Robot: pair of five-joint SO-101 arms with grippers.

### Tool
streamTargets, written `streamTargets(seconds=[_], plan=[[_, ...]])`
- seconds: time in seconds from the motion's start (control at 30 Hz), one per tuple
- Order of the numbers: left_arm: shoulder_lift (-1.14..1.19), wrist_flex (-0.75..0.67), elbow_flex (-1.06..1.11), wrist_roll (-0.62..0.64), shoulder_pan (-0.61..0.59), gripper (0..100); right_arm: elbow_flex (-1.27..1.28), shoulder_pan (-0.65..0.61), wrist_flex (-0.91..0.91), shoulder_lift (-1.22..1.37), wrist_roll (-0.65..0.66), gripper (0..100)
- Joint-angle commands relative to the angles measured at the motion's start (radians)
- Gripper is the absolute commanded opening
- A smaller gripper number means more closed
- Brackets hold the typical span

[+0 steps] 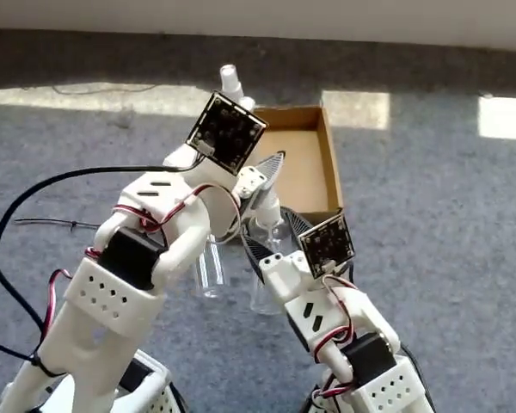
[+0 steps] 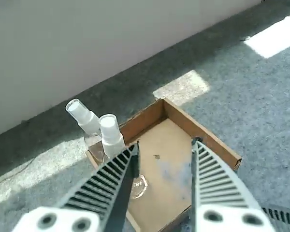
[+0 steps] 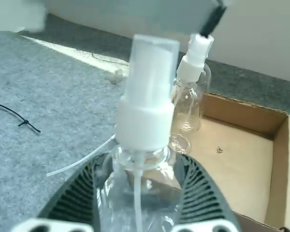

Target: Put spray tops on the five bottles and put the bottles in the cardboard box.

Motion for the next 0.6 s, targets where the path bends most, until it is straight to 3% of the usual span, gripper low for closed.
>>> streamTargets(seconds=[0.0,0.37,0.47,0.57], plan=[[0.001,0.041,-0.002,-0.008,-0.005,17,-0.013,0.018,-0.018,-0.012,-0.012,0.4],[-0.038,0.106,-0.03,-0.014,0.07,17,-0.013,0.018,-0.018,-0.012,-0.009,0.4],[-0.143,0.109,-0.071,-0.061,0.018,17,-0.016,0.016,-0.018,-0.012,0.005,0.4],[-0.295,0.109,-0.102,-0.06,-0.091,17,-0.016,0.018,-0.018,-0.012,0.115,0.4]])
